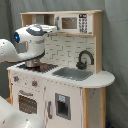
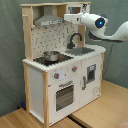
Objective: Play with the kitchen
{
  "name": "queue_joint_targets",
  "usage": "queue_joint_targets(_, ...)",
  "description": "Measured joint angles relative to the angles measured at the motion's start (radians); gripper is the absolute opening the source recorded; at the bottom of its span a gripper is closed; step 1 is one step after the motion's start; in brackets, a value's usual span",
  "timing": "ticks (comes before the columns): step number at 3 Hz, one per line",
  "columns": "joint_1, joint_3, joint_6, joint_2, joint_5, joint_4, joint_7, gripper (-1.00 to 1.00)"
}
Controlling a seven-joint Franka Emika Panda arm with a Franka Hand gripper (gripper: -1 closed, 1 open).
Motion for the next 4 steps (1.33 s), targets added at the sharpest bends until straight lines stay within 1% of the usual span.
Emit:
queue_joint_targets(1, 0.077, -0.046, -0.009, -0.036, 0.0, -0.046, 0.014, 1.0)
queue_joint_targets(2, 0.153, -0.09, -0.046, -0.065, 0.0, -0.064, 0.015, 1.0)
queue_joint_targets(3, 0.226, -0.105, -0.101, -0.097, 0.0, -0.084, 0.019, 1.0)
queue_joint_targets(4, 0.305, -0.107, -0.169, -0.15, 0.0, -0.122, 0.039, 1.0)
